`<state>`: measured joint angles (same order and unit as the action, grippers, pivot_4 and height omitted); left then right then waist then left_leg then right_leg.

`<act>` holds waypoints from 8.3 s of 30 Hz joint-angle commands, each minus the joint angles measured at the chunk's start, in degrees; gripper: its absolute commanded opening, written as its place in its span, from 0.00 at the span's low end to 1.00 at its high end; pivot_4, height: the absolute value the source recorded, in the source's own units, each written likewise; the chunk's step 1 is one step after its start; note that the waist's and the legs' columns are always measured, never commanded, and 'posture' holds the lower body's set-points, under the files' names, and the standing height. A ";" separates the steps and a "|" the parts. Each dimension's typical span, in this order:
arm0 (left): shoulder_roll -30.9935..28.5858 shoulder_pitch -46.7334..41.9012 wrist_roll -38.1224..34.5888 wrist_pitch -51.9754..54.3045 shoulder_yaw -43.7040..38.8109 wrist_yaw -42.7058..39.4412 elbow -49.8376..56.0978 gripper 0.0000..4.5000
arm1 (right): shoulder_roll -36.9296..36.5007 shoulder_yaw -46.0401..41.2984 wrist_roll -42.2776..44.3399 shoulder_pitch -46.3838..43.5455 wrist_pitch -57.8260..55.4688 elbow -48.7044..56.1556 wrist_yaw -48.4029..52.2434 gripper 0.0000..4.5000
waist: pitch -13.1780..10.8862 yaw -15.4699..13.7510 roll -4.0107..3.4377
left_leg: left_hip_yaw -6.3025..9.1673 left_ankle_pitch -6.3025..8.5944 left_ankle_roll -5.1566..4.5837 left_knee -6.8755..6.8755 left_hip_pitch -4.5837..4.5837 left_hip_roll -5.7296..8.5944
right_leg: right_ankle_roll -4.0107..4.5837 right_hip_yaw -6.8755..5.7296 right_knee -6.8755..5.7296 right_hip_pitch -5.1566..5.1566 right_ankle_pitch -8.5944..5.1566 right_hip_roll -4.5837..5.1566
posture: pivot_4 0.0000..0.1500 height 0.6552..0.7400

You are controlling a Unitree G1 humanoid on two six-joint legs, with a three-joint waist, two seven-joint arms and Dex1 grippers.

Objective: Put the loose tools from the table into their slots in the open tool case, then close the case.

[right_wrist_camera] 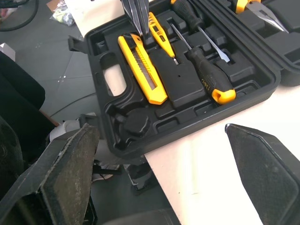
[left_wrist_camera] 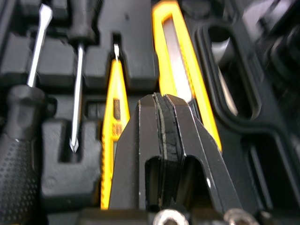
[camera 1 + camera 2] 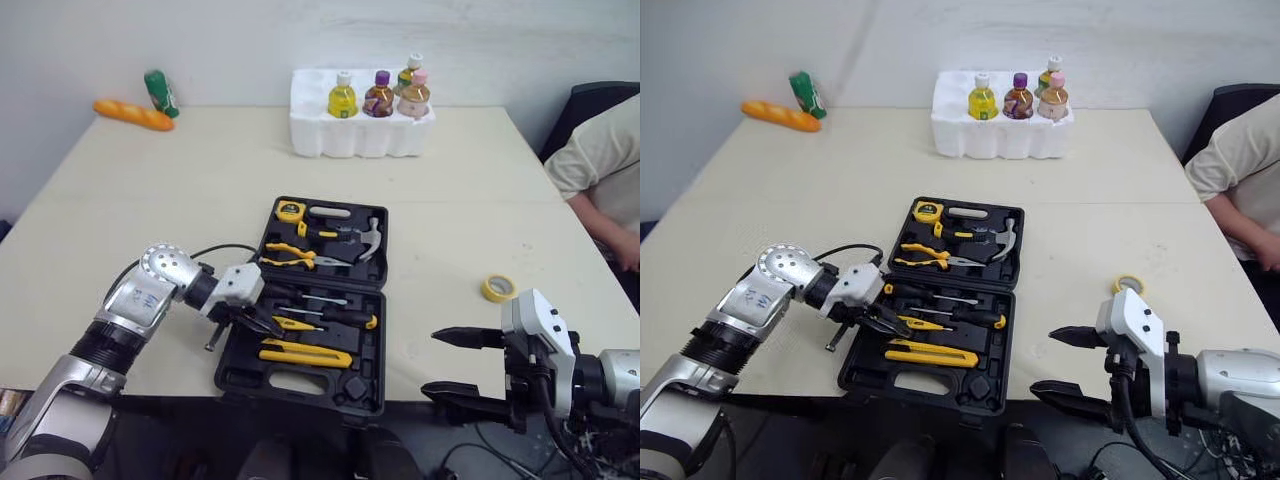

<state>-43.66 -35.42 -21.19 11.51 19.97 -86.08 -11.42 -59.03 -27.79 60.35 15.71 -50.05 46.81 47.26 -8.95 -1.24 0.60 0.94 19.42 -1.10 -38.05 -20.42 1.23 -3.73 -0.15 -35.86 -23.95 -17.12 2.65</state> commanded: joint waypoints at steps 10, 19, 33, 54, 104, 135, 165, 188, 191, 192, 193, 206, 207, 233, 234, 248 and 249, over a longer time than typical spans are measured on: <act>3.34 1.35 -1.00 8.77 2.87 -0.71 11.61 0.03 | -0.04 -0.32 1.86 -0.71 0.21 0.68 0.12 1.00 | -0.20 -0.25 0.05 | 0.04 0.19 -0.28 -0.02 -0.17 0.03 | -0.21 0.01 0.58 0.13 0.12 0.07 | 1.00 0.96; 3.26 2.88 11.25 1.24 7.61 1.35 6.47 0.03 | -0.35 -0.70 1.68 -0.54 0.13 0.49 0.48 1.00 | -0.28 -0.18 0.00 | 0.04 0.17 -0.26 -0.02 -0.04 0.03 | -0.19 0.04 0.38 0.15 0.11 0.06 | 1.00 0.96; 5.19 4.24 4.58 5.59 0.81 3.55 7.18 0.08 | 1.14 -1.39 -1.02 -1.13 1.68 -0.92 -1.22 1.00 | 0.02 -0.15 -0.50 | 0.01 0.17 -0.27 0.07 0.26 0.01 | -0.12 0.08 0.36 0.45 0.08 0.08 | 1.00 0.96; -9.16 14.78 4.80 -1.36 -36.74 32.24 -22.69 0.97 | 3.82 -25.59 -28.80 5.29 17.03 -41.92 -0.10 1.00 | -0.91 -0.06 -0.32 | -0.08 0.21 -0.21 0.35 0.17 0.02 | -0.10 0.10 0.48 0.21 0.07 0.12 | 1.00 0.96; 6.00 -3.02 -10.52 18.19 -14.73 15.45 22.36 1.00 | -5.14 41.44 -59.61 -52.15 30.66 -65.27 33.83 0.09 | -1.23 1.30 -0.47 | -0.44 -0.23 0.55 -0.39 -0.71 0.05 | -0.15 0.32 -0.26 -0.82 0.11 -0.10 | 1.00 0.96; -14.41 7.94 -9.33 18.60 -14.13 -0.27 25.73 1.00 | 8.61 51.98 -34.98 -39.90 4.18 -6.71 21.33 0.00 | -1.23 1.48 -0.42 | -0.30 0.05 0.08 -0.72 -0.77 0.06 | -0.05 0.27 -0.61 -0.89 0.04 -0.01 | 1.00 0.96; -13.88 8.67 -8.92 18.01 -14.49 0.40 25.99 1.00 | 16.43 50.20 -36.31 -29.55 23.93 -18.48 23.19 0.01 | -1.21 1.41 -0.37 | -0.24 0.14 -0.06 -1.00 -0.78 0.07 | -0.08 0.21 -0.61 -0.69 0.06 -0.01 | 1.00 0.96; -11.97 9.41 -7.14 15.72 -13.73 2.12 23.46 1.00 | 14.28 41.70 -32.53 -25.58 16.96 -23.13 17.60 0.01 | -0.98 1.24 -0.02 | -0.11 0.24 -0.14 -0.93 -0.04 0.06 | -0.07 0.18 -0.35 0.11 0.06 0.04 | 1.00 0.96; -12.22 9.68 -6.83 16.39 -15.63 3.74 20.21 1.00 | 10.99 33.08 -26.05 -25.19 12.44 -18.63 17.20 0.01 | -1.08 1.21 -0.17 | -0.13 0.29 -0.20 -0.93 -0.07 0.06 | -0.10 0.19 -0.29 0.11 0.07 0.07 | 1.00 0.96; -12.25 9.61 -6.54 16.41 -16.37 4.52 18.41 1.00 | 9.85 30.65 -24.91 -24.74 11.66 -17.68 16.93 0.01 | -1.09 1.18 -0.20 | -0.12 0.30 -0.20 -0.92 -0.09 0.06 | -0.11 0.18 -0.24 0.11 0.08 0.07 | 1.00 0.96; -12.17 9.41 -5.78 16.13 -17.34 6.02 15.71 1.00 | 8.68 28.07 -24.28 -23.89 11.32 -16.75 16.47 0.01 | -1.10 1.15 -0.20 | -0.11 0.31 -0.20 -0.88 -0.10 0.06 | -0.11 0.17 -0.22 0.10 0.08 0.07 | 1.00 0.96; -4.69 1.39 10.47 -0.52 -16.08 18.90 -16.45 0.01 | 11.55 31.13 -40.44 -30.70 13.59 -29.11 0.36 0.00 | -1.09 1.20 -0.19 | -0.12 0.23 -0.09 -0.46 -0.03 0.07 | -0.10 0.10 -0.17 0.00 0.08 0.06 | 1.00 0.96; -2.96 -0.09 11.11 -1.39 -15.64 19.46 -18.27 0.01 | 12.73 32.44 -41.07 -32.47 13.57 -30.42 0.15 0.00 | -1.07 1.14 -0.16 | -0.12 0.23 -0.08 -0.45 -0.12 0.07 | -0.10 0.09 -0.18 -0.09 0.08 0.06 | 1.00 0.96; 9.85 -3.23 20.94 0.89 -11.83 28.54 -16.98 0.01 | 16.24 38.07 -55.72 -42.43 20.15 -42.91 0.90 0.00 | -0.97 -0.43 -0.11 | -0.25 -0.07 0.23 -1.72 -1.72 0.29 | -0.36 0.26 -1.11 -1.51 0.23 0.12 | 1.00 0.96; 8.91 -2.91 21.49 0.94 -12.23 29.45 -17.36 0.01 | 15.92 37.41 -56.31 -41.95 19.73 -42.51 -0.10 0.00 | -0.97 -0.34 -0.11 | -0.26 -0.07 0.23 -1.72 -1.72 0.30 | -0.36 0.27 -1.12 -1.51 0.23 0.12 | 1.00 0.96; 5.11 -9.93 1.12 55.98 -27.94 37.89 -0.95 0.99 | 23.68 18.20 -36.23 -50.66 -15.94 -34.12 -8.35 1.00 | -0.99 1.39 -0.09 | -0.19 0.00 0.07 -1.61 -1.65 0.18 | -0.28 0.33 -1.58 -1.60 0.27 0.00 | 1.00 0.96; 5.75 -11.18 0.67 58.23 -27.23 38.33 -1.18 0.99 | 24.53 18.68 -35.52 -52.68 -17.69 -35.25 -8.75 1.00 | -0.98 1.42 -0.09 | -0.19 -0.08 0.21 -1.60 -1.65 0.19 | -0.28 0.33 -1.57 -1.60 0.27 0.00 | 1.00 0.96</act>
<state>-38.19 -45.37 -18.89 65.94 -7.61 -48.77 -13.81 -34.82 -7.67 22.83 -35.11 -64.61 12.12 39.52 -9.93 0.19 0.51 0.73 19.26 -0.74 -39.62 -22.09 1.42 -4.01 0.20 -37.40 -25.58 -16.85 2.65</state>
